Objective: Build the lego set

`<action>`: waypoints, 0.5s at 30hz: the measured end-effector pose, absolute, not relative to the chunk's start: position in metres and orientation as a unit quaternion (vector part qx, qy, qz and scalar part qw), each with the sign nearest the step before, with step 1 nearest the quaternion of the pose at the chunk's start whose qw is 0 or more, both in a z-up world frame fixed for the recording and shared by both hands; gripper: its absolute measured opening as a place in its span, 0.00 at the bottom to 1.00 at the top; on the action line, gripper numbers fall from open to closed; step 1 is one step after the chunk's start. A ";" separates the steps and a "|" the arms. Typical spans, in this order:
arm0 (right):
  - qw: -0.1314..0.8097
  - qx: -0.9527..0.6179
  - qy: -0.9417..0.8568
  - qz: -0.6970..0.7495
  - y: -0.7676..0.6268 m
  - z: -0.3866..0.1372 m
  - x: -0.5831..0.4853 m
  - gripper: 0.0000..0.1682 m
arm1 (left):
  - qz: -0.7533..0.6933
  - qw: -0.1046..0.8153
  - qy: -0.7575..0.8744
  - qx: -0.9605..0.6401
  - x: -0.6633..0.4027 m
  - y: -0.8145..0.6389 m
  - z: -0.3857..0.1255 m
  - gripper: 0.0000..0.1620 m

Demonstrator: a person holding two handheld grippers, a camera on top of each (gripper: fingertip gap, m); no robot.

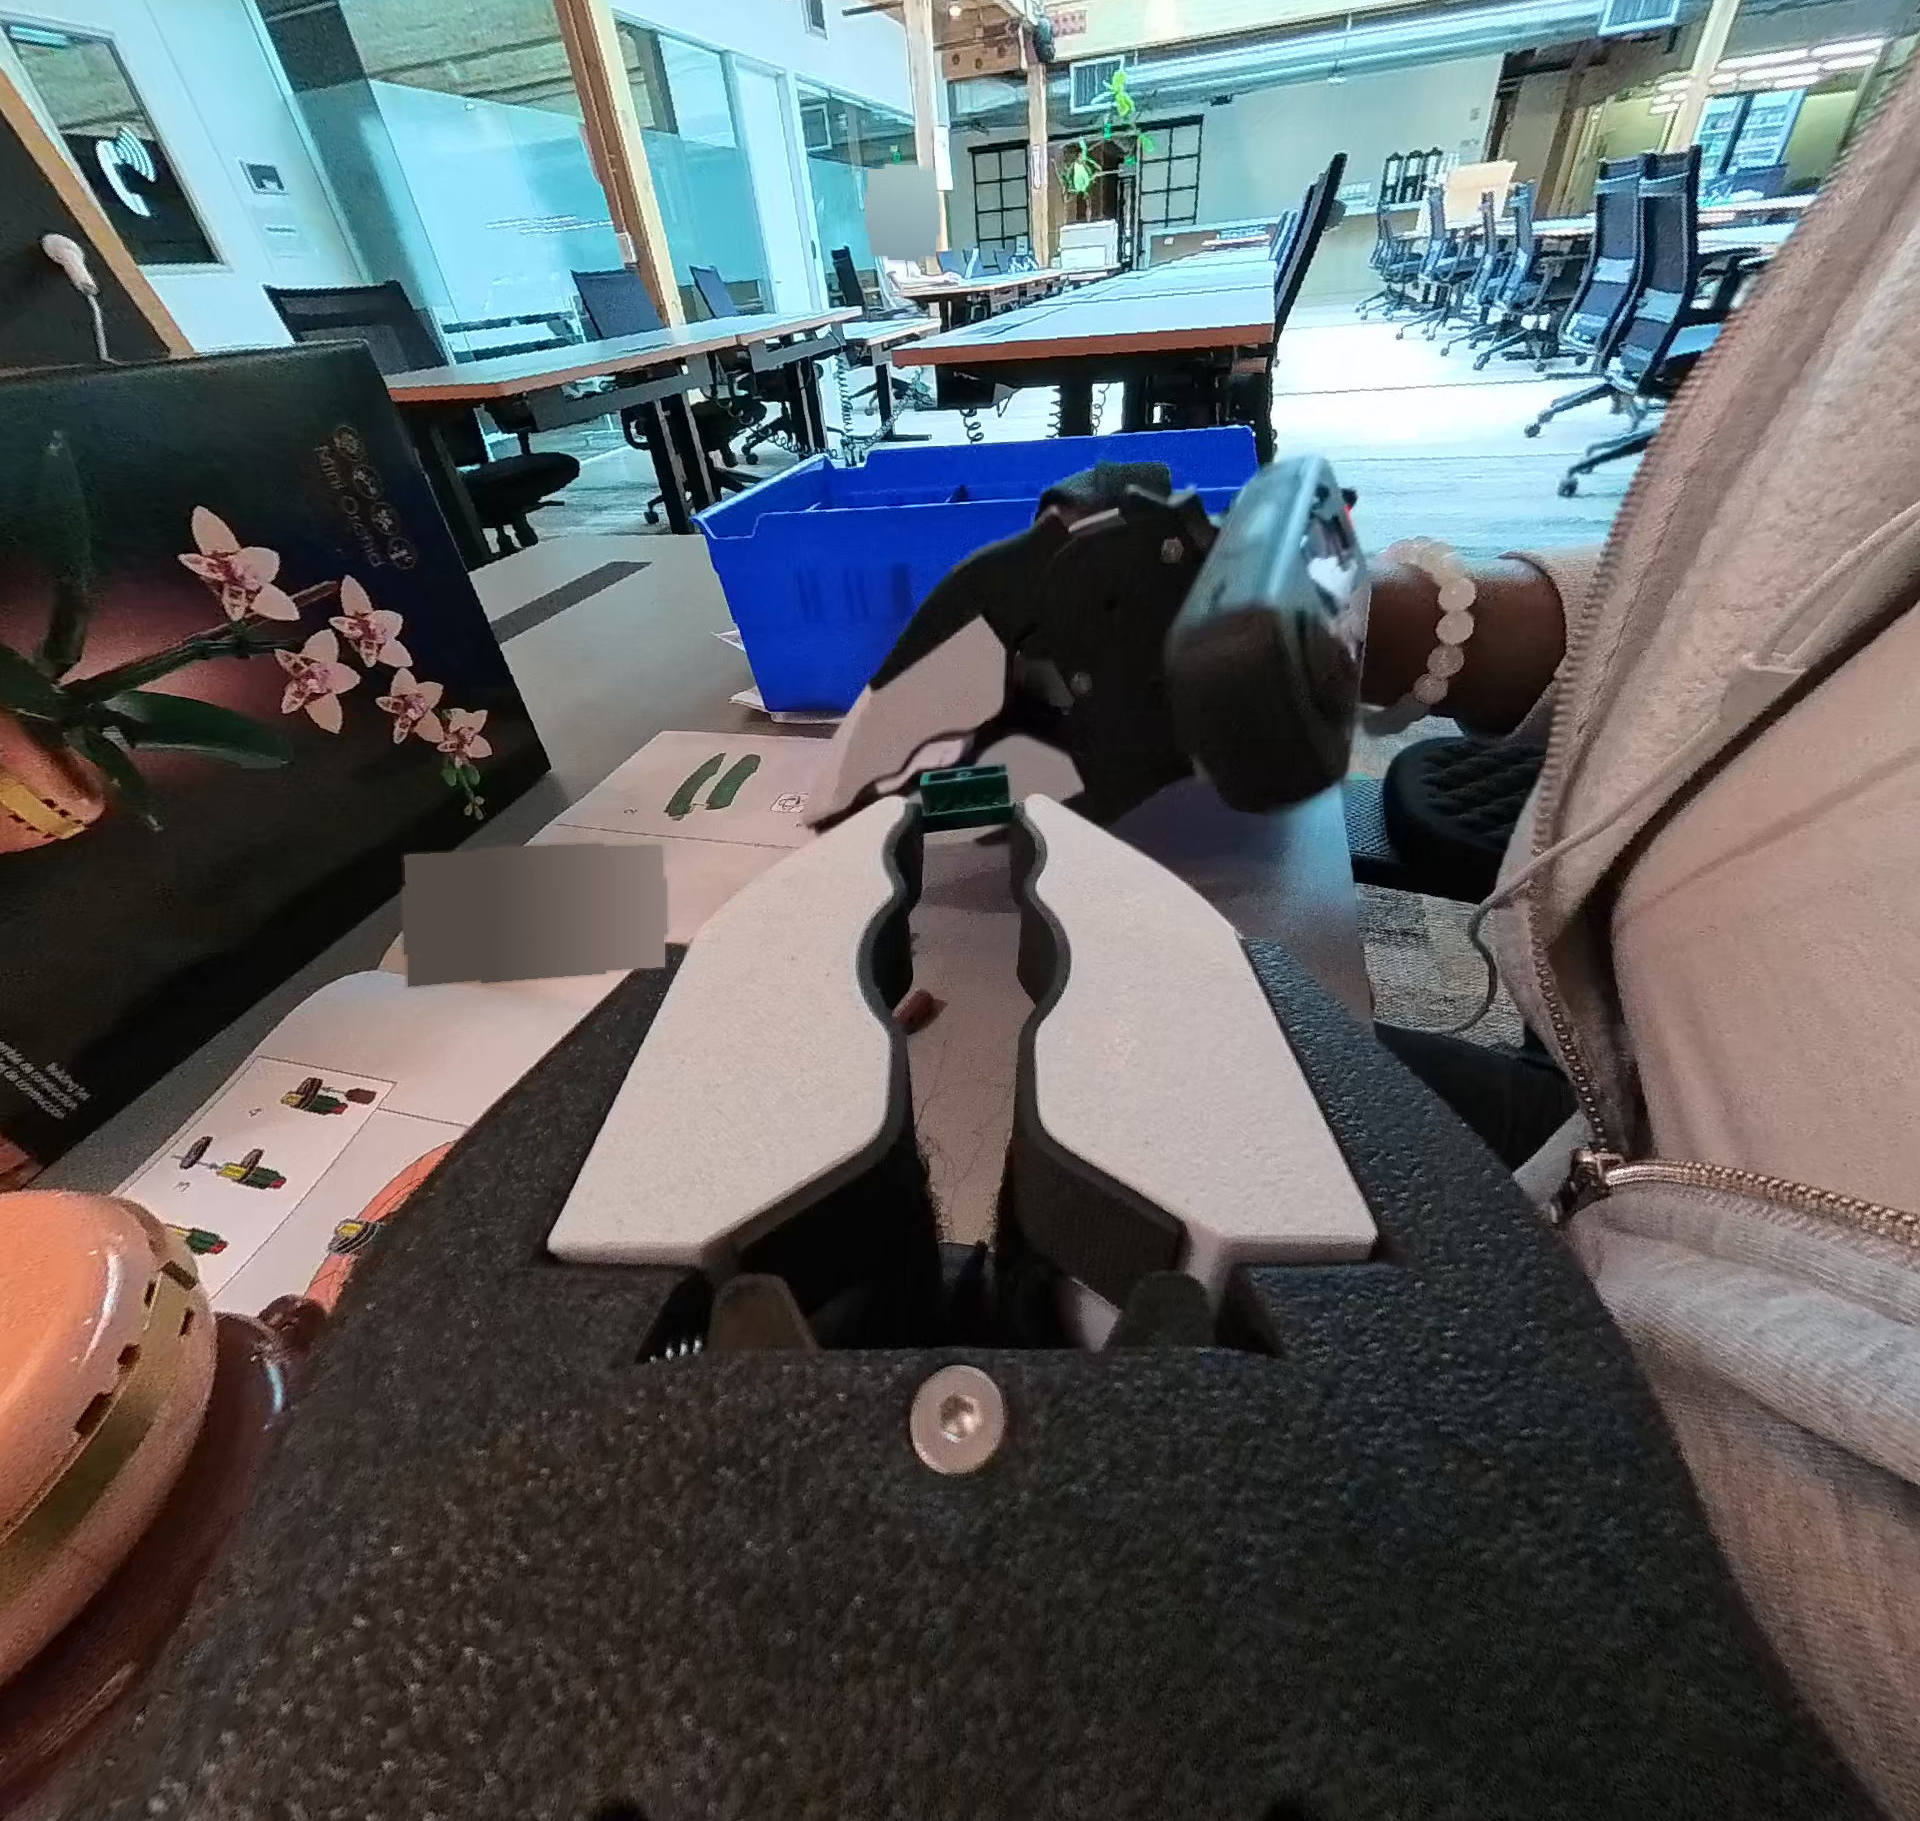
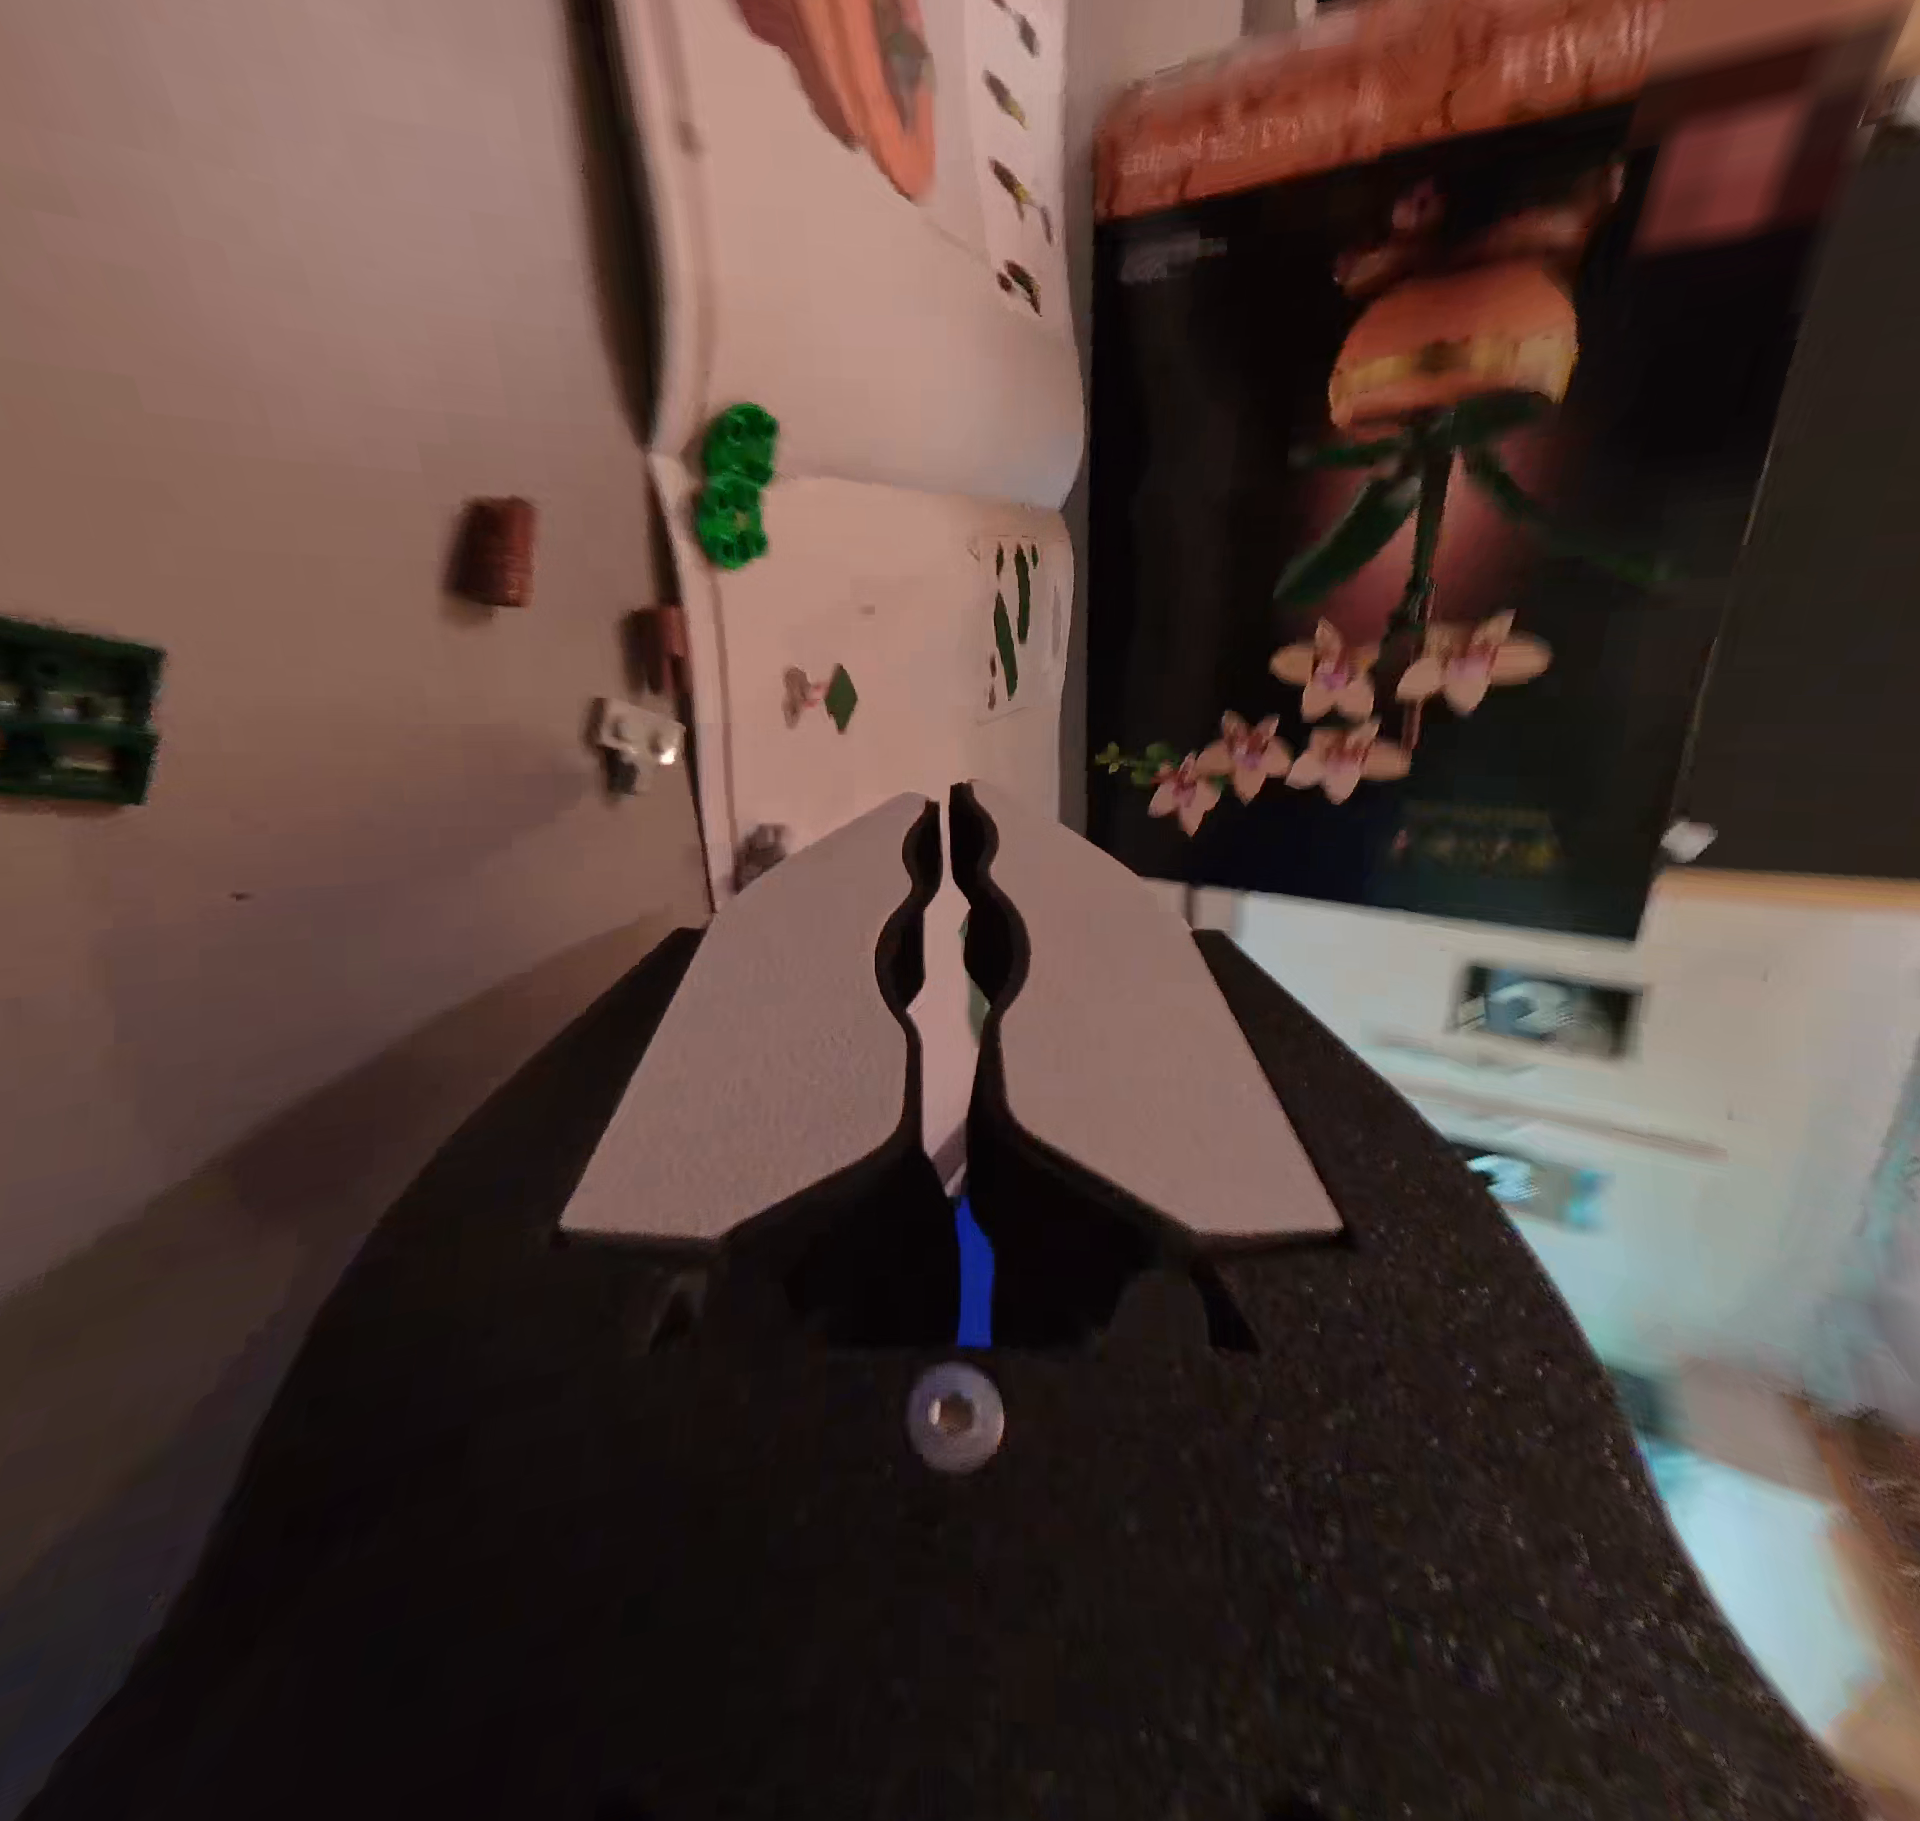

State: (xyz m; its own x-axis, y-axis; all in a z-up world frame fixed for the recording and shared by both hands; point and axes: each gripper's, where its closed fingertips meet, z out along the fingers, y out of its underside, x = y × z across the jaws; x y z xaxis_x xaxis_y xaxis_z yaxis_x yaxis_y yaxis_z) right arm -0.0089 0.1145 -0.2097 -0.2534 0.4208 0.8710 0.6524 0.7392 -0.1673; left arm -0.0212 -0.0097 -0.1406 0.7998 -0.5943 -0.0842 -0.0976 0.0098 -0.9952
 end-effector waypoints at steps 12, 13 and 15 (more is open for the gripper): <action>0.319 -0.699 -0.589 0.249 0.110 -0.238 0.016 0.08 | -0.203 0.663 0.253 -0.675 -0.022 -0.009 -0.141 0.09; 0.312 -0.693 -0.601 0.248 0.109 -0.240 0.016 0.10 | -0.203 0.663 0.254 -0.674 -0.022 -0.009 -0.141 0.09; 0.294 -0.684 -0.628 0.225 0.110 -0.243 0.018 0.12 | -0.207 0.664 0.254 -0.672 -0.022 -0.010 -0.140 0.09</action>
